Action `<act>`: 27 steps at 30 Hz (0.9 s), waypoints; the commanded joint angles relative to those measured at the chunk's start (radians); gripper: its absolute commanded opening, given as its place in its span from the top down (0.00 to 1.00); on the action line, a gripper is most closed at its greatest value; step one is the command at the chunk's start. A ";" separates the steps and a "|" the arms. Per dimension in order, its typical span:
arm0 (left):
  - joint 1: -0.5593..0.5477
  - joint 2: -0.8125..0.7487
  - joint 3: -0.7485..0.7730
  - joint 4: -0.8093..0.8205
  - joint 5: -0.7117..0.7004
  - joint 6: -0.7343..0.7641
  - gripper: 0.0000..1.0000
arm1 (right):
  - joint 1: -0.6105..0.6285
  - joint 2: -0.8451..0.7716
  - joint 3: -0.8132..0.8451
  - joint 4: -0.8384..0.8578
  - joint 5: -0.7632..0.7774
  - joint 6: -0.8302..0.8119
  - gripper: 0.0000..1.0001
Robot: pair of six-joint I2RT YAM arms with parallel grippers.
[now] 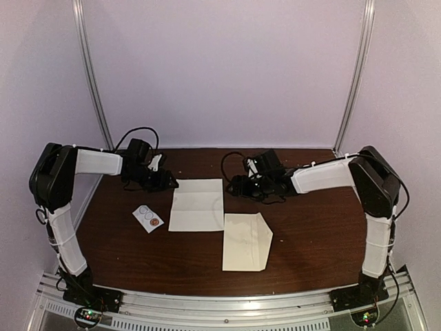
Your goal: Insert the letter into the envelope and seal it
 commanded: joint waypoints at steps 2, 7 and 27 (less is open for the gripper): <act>0.010 0.050 0.011 0.021 0.005 0.031 0.38 | -0.011 0.084 0.084 0.048 -0.066 0.010 0.27; 0.010 0.099 0.019 0.019 0.009 0.033 0.42 | -0.016 0.162 0.148 0.063 -0.101 0.022 0.31; 0.010 0.151 0.029 0.020 0.040 0.034 0.68 | -0.034 0.362 0.303 0.132 -0.202 0.080 0.44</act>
